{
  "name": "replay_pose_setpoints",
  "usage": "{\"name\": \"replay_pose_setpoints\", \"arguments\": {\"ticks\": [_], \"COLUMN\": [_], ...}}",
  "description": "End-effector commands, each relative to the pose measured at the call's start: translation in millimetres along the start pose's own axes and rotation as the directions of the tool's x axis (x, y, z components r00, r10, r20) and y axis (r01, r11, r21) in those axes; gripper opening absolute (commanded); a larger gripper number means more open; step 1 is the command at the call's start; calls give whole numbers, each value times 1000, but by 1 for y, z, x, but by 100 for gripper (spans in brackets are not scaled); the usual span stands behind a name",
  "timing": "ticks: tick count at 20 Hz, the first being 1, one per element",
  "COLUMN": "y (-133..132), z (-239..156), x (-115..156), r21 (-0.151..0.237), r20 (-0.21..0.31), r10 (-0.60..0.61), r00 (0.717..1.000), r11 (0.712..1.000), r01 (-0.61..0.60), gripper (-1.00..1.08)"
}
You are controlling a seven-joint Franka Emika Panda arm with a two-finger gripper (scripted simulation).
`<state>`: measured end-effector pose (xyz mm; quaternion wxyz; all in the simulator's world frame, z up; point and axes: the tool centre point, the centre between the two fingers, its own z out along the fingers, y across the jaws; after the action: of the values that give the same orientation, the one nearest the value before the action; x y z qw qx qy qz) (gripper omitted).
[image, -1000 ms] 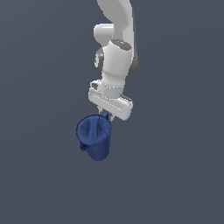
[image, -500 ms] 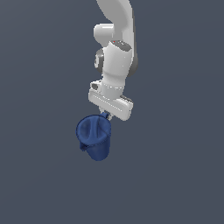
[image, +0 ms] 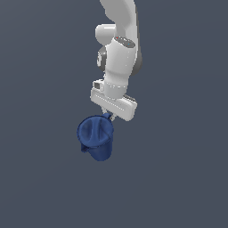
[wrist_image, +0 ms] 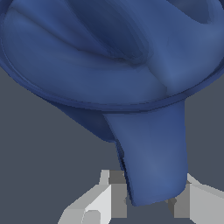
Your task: Pick up the object and move it to a goal position.
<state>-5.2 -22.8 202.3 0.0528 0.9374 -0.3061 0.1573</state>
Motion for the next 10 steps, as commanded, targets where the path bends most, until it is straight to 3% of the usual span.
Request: {"name": "replay_pose_setpoints", "arguments": {"ticks": [1, 10], "y": [-3, -19], "z": [-12, -80], "x": [3, 14], "r21": [3, 5], "r20": [-4, -2], "r10": [0, 0], "r00": [1000, 1000], "r11": [1000, 1000], "r01": [0, 0], "gripper": [-100, -100]}}
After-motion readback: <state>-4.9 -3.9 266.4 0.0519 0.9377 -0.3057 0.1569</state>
